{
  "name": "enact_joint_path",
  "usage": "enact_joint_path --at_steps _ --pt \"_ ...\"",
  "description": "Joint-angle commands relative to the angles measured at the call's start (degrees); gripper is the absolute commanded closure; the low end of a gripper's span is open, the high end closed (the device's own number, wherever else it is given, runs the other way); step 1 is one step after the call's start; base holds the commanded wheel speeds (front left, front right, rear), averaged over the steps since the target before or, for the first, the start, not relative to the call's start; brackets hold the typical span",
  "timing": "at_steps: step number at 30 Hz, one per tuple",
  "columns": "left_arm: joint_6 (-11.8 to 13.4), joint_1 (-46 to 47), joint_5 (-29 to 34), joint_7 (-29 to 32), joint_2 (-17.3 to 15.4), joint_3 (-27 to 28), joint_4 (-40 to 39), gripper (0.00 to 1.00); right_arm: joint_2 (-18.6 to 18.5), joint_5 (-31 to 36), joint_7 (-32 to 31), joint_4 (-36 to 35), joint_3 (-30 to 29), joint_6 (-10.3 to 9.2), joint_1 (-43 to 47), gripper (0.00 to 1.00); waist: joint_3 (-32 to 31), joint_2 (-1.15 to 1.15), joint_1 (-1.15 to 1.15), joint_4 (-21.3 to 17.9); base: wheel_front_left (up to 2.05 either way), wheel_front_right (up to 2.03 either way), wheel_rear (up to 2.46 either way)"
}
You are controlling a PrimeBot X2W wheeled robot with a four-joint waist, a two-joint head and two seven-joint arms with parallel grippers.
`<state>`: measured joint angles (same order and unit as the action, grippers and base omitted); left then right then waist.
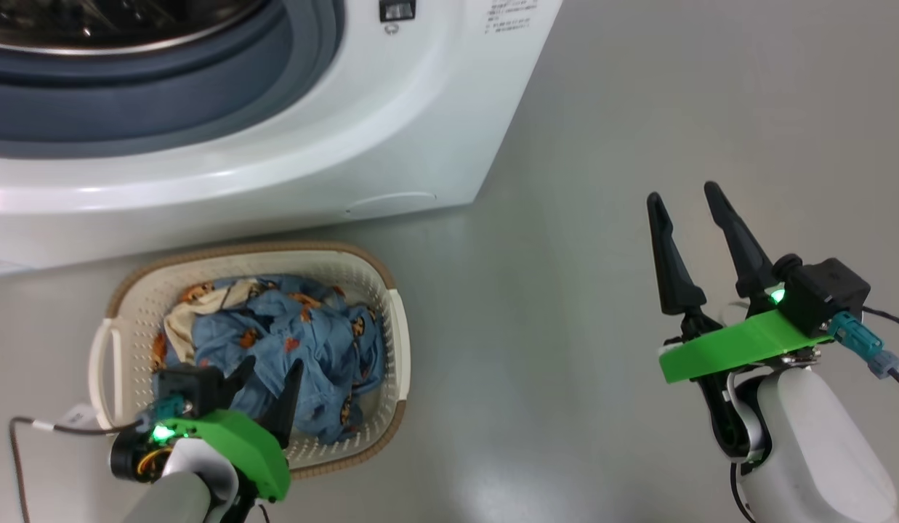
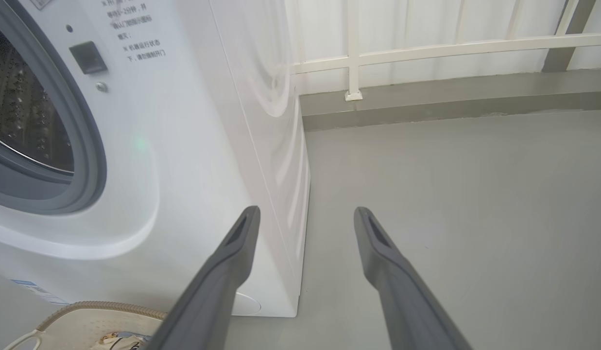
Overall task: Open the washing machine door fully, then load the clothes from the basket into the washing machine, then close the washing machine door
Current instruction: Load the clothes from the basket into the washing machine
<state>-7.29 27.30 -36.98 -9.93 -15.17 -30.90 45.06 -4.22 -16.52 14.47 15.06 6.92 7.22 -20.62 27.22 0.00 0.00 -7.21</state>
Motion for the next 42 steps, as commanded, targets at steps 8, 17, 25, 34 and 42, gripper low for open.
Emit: enact_joint_path --at_steps 8,17,25,34,42 --pt "-0.18 5.72 -6.68 1.10 -2.22 -4.89 3.66 0.00 0.69 1.84 0.53 -2.31 0.90 0.26 -3.01 0.00 8.07 0.00 0.00 -1.42 0.00 0.00 0.00" --pt "-0.19 10.53 -12.35 3.33 -3.92 -10.88 8.58 0.00 1.16 2.31 0.53 -3.16 1.63 0.26 -5.54 0.00 13.39 0.00 0.00 -2.75 0.00 0.00 0.00" --pt "-0.19 14.51 -15.55 4.14 -4.95 -15.28 12.88 0.00 1.31 2.16 0.53 -3.93 2.19 0.26 -7.03 0.00 16.91 0.00 0.00 -4.69 0.00 0.00 0.00" --pt "-0.19 19.39 -17.26 3.92 -5.69 -17.30 19.18 0.00 1.34 0.84 0.53 -5.76 2.67 0.26 -7.22 0.00 20.65 0.00 0.00 -6.81 0.00 0.00 0.00" --pt "-0.20 23.17 -19.18 5.94 -7.93 -19.66 20.61 0.00 1.34 -0.76 0.53 -7.09 3.17 0.26 -7.60 0.00 24.11 0.00 0.00 -8.57 0.00 0.00 0.00"
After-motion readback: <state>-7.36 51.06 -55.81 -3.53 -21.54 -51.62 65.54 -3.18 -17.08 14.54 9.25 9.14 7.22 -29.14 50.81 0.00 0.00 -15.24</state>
